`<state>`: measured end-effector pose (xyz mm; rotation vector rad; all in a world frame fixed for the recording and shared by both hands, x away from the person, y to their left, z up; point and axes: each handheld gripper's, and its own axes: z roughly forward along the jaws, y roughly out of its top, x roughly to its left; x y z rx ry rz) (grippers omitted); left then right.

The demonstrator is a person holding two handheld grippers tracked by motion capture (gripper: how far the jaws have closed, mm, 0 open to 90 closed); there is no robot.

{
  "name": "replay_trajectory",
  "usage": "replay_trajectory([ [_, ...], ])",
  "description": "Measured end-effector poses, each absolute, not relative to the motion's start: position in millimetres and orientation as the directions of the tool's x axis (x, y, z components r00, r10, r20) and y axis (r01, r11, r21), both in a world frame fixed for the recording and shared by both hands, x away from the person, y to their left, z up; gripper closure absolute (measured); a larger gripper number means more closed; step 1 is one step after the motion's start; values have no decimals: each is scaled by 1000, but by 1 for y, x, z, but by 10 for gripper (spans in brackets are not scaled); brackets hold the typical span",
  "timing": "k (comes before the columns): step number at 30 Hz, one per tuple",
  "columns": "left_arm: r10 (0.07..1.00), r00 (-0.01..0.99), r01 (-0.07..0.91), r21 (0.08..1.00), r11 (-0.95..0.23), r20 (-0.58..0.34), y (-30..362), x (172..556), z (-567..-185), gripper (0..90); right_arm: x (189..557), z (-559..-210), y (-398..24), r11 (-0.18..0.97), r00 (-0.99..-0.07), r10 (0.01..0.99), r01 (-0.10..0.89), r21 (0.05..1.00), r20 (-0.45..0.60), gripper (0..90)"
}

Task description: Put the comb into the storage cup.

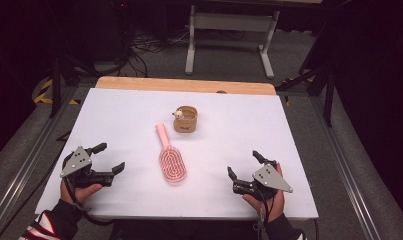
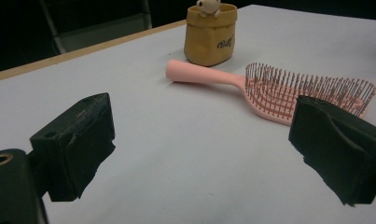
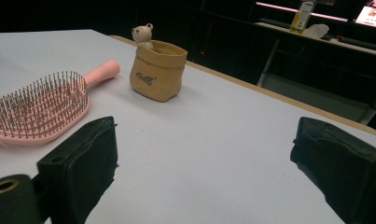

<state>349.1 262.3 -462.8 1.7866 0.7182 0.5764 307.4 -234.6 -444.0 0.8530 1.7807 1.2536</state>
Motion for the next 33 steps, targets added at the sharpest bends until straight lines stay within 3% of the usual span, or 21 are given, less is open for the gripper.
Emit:
replay_trajectory([
  [7,697,714,191,940,-283,65,255,349,-466,89,311,-448,-236,279,-472,858,95,956,-203,77],
  [13,702,708,208,924,-321,84,251,348,-469,186,316,-450,-236,277,-475,858,108,955,-196,80],
  [33,640,761,177,916,-361,106,237,376,-450,873,320,-450,-237,284,-481,852,95,954,-206,87],
])
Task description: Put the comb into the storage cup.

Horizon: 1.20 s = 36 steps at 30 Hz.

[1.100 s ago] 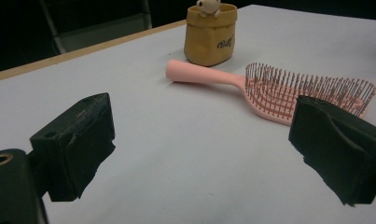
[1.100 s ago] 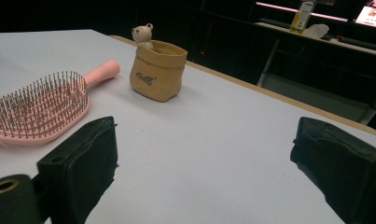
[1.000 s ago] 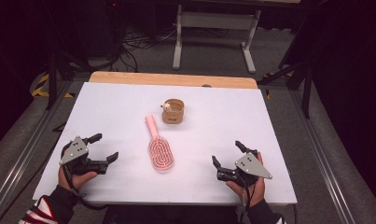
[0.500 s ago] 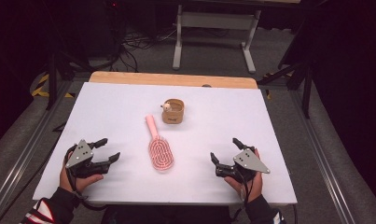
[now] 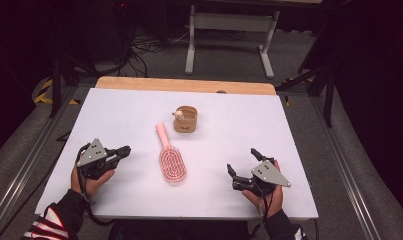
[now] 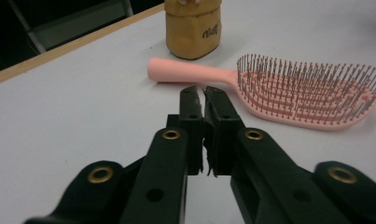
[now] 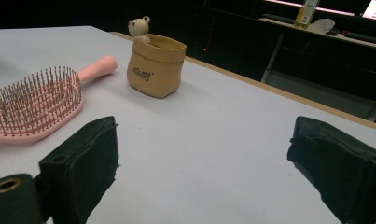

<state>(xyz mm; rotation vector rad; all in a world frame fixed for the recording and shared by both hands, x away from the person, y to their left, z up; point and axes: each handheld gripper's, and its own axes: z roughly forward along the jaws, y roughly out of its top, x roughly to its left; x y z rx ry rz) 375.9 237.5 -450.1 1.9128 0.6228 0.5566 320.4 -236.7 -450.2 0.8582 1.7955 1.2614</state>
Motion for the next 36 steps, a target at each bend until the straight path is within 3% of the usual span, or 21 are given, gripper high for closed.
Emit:
replay_trajectory([
  [14,553,817,141,874,-465,162,188,431,-425,900,323,-455,-235,313,-483,847,120,942,-221,94],
  [24,453,864,145,751,-644,222,131,473,-423,900,325,-457,-233,344,-486,839,129,930,-244,104],
  [33,468,854,201,685,-700,227,112,495,-438,900,327,-459,-235,301,-494,850,170,938,-183,117],
  [36,468,848,231,620,-750,250,105,502,-447,900,328,-458,-237,291,-494,852,177,940,-171,118],
])
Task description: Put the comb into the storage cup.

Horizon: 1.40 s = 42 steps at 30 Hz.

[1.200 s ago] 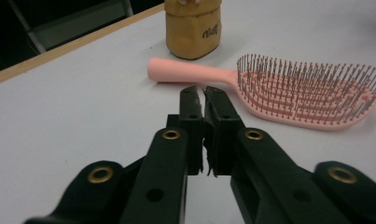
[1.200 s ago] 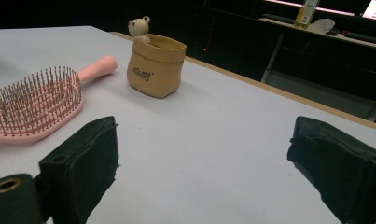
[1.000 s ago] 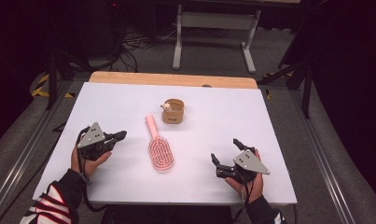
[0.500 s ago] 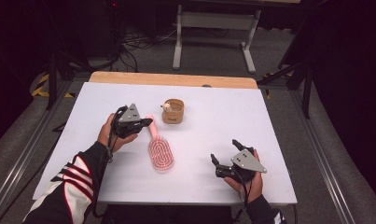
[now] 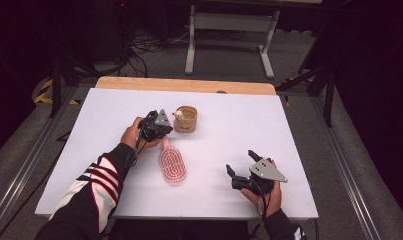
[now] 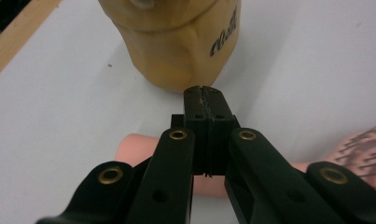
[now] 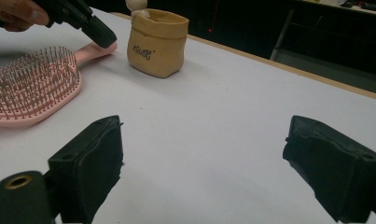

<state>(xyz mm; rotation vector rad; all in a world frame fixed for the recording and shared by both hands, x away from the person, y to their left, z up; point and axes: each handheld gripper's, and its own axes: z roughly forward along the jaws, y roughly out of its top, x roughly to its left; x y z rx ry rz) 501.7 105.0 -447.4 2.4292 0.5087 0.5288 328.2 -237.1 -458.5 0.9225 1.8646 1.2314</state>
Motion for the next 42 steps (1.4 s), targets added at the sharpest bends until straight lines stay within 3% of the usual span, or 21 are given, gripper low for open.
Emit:
replay_trajectory([
  [5,481,844,257,606,-753,239,103,508,-451,900,326,-458,-235,313,-493,847,160,936,-199,118],
  [12,465,830,273,503,-820,308,96,516,-456,900,327,-460,-233,344,-504,835,164,925,-221,115],
  [15,496,822,300,529,-794,278,105,519,-457,900,326,-459,-232,348,-505,833,157,924,-227,115],
  [25,528,800,351,493,-796,284,132,515,-455,900,326,-460,-234,339,-522,826,158,927,-213,111],
  [39,631,744,415,590,-693,218,186,478,-464,900,330,-463,-234,354,-525,825,194,915,-208,111],
  [42,634,736,408,591,-696,239,190,468,-465,900,330,-464,-234,353,-525,826,200,914,-204,111],
])
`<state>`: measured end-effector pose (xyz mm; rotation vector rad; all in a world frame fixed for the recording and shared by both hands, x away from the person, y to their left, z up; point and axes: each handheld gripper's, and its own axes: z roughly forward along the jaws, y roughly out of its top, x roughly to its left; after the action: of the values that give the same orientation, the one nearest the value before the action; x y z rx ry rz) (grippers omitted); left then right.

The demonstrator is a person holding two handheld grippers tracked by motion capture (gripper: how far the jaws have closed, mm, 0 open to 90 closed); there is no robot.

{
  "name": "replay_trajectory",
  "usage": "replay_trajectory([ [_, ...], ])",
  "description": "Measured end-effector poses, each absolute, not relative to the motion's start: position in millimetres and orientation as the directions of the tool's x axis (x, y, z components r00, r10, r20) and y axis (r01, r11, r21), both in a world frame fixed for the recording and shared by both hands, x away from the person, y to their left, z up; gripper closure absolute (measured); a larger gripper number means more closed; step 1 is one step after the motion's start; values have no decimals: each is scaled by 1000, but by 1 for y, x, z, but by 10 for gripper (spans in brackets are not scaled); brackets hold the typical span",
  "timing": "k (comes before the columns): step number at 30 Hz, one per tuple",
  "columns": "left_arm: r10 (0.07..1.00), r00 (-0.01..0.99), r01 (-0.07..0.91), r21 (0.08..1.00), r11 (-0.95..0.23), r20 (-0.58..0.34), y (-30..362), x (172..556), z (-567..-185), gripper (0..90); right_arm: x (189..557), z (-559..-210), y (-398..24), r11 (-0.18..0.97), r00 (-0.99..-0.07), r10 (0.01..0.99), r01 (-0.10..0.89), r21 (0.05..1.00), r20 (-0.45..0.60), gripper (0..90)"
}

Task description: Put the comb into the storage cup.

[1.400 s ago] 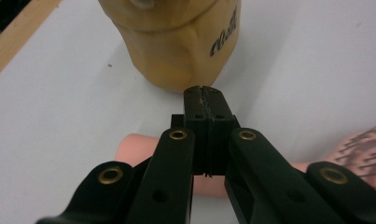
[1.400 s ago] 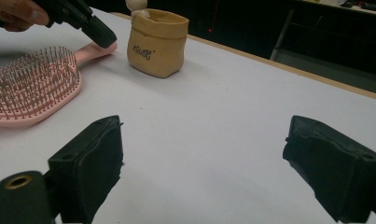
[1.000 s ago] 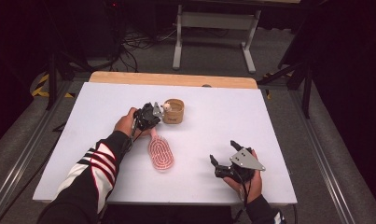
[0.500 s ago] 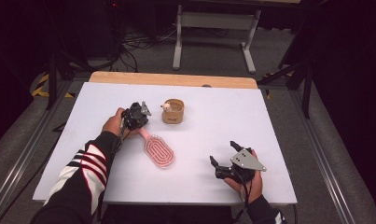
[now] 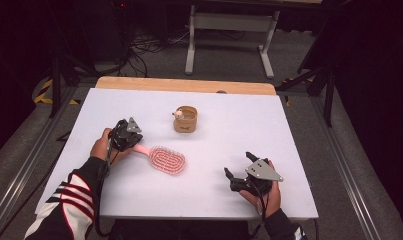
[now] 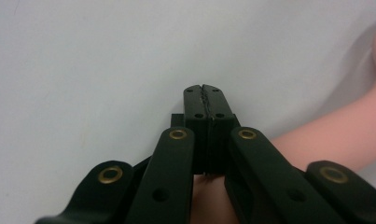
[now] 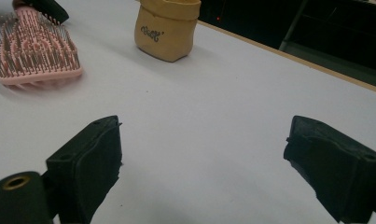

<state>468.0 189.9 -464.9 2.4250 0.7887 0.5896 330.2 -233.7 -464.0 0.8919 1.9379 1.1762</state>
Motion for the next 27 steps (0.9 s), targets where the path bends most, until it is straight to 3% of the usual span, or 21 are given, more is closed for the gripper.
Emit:
replay_trajectory([
  [11,665,713,412,636,-653,221,208,435,-471,900,331,-465,-234,355,-521,828,203,913,-206,111],
  [27,629,751,409,606,-682,202,221,383,-469,900,333,-465,-237,351,-517,832,210,913,-201,109],
])
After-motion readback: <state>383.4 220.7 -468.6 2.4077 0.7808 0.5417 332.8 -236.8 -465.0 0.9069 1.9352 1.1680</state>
